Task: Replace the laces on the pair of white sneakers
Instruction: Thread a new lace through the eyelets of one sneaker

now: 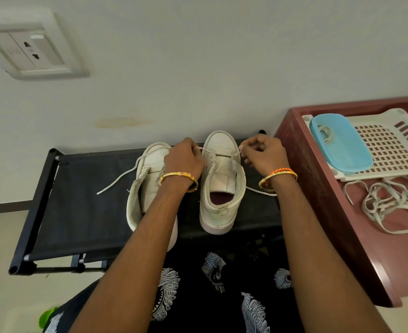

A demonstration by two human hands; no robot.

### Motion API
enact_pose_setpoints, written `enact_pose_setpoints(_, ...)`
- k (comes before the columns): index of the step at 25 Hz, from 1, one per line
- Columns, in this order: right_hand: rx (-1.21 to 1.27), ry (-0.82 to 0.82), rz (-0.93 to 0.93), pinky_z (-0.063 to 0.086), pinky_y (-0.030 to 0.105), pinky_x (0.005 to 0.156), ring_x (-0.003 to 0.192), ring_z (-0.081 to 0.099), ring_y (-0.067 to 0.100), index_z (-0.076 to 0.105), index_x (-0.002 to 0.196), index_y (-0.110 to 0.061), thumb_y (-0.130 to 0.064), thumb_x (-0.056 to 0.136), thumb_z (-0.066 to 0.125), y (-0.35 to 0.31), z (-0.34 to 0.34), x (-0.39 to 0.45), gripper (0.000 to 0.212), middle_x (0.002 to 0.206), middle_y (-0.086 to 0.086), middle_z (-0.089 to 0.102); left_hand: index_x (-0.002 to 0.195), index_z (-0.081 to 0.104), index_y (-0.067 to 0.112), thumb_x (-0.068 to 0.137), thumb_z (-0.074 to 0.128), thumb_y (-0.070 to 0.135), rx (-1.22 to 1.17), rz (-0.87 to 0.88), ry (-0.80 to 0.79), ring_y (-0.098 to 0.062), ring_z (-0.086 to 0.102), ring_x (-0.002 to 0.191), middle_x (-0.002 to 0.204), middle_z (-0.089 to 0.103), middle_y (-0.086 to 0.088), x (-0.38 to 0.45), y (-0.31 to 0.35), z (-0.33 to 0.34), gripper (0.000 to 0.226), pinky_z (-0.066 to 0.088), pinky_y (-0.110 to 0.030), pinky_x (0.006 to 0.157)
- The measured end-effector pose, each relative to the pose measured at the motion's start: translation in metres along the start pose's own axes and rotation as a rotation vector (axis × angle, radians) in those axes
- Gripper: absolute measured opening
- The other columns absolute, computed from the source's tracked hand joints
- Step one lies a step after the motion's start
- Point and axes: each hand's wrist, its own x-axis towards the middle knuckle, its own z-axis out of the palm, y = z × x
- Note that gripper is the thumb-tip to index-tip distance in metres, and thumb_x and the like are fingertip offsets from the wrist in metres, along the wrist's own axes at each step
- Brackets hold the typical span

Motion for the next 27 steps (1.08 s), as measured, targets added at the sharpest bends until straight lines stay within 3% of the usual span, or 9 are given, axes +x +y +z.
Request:
enact_pose_setpoints(3,0.018,0.013,0.053,0.053,0.021,0.063,0.059,0.06,0.007,0.068,0.092,-0.012,-0.014,0.088,0.063,-0.002,-0.003,-0.001,0.007,0.074,0.0,0.067,0.103,0.058,0.009,0.092,0.046,0.014,-0.047,0.013,-0.04,-0.025,0.058,0.081,0.081,0.058,-0.001,-0.002,0.0,0.0,0.017,0.047,-0.037,0.082)
enact_pose_setpoints(7,0.236,-0.008,0.107,0.05,0.015,0.05,0.053,0.056,0.007,0.065,0.094,-0.009,-0.012,0.09,0.059,-0.023,-0.011,-0.007,0.009,0.072,0.0,0.067,0.1,0.06,0.013,0.094,0.048,0.013,-0.29,0.006,-0.055,-0.014,0.057,0.068,0.082,0.06,-0.001,-0.005,0.015,-0.016,0.014,0.045,-0.023,0.066)
enact_pose_setpoints(11,0.323,-0.015,0.037,0.051,0.015,0.056,0.058,0.059,0.005,0.067,0.095,-0.011,-0.01,0.092,0.056,-0.058,-0.037,-0.018,0.011,0.078,-0.001,0.07,0.1,0.065,0.012,0.097,0.043,0.009,-0.544,0.045,-0.116,-0.008,0.053,0.053,0.076,0.063,0.002,-0.018,0.049,-0.055,0.022,0.051,-0.019,0.063)
enact_pose_setpoints(14,0.438,-0.05,-0.027,0.052,0.022,0.061,0.063,0.063,0.01,0.068,0.088,-0.017,-0.006,0.09,0.056,-0.087,-0.064,-0.025,0.016,0.081,0.0,0.072,0.102,0.066,0.01,0.097,0.042,0.005,-0.689,0.044,-0.173,-0.008,0.056,0.054,0.083,0.066,-0.001,-0.03,0.076,-0.091,0.025,0.052,-0.016,0.062)
enact_pose_setpoints(17,0.492,-0.082,-0.077,0.053,0.023,0.062,0.064,0.064,0.011,0.068,0.087,-0.015,-0.004,0.091,0.054,-0.123,-0.089,-0.032,0.019,0.082,0.002,0.072,0.101,0.067,0.01,0.096,0.042,0.005,-0.72,0.06,-0.219,-0.01,0.06,0.059,0.086,0.069,-0.002,-0.035,0.106,-0.13,0.026,0.054,-0.023,0.073)
enact_pose_setpoints(24,0.39,-0.174,-0.116,0.051,0.028,0.08,0.086,0.069,0.017,0.066,0.089,-0.011,0.005,0.087,0.031,-0.195,-0.131,-0.057,0.038,0.093,0.007,0.072,0.103,0.064,0.004,0.093,0.046,0.005,-0.956,-0.026,-0.262,-0.015,0.071,0.08,0.092,0.072,-0.006,-0.058,0.154,-0.2,0.021,0.056,-0.026,0.078)
enact_pose_setpoints(27,0.385,-0.234,-0.131,0.053,0.029,0.082,0.089,0.068,0.016,0.064,0.099,-0.006,0.008,0.093,0.036,-0.198,-0.131,-0.069,0.031,0.098,0.01,0.069,0.105,0.064,0.003,0.09,0.055,0.0,-0.905,0.034,-0.229,-0.013,0.07,0.082,0.097,0.071,-0.009,-0.067,0.159,-0.201,0.017,0.055,-0.024,0.079)
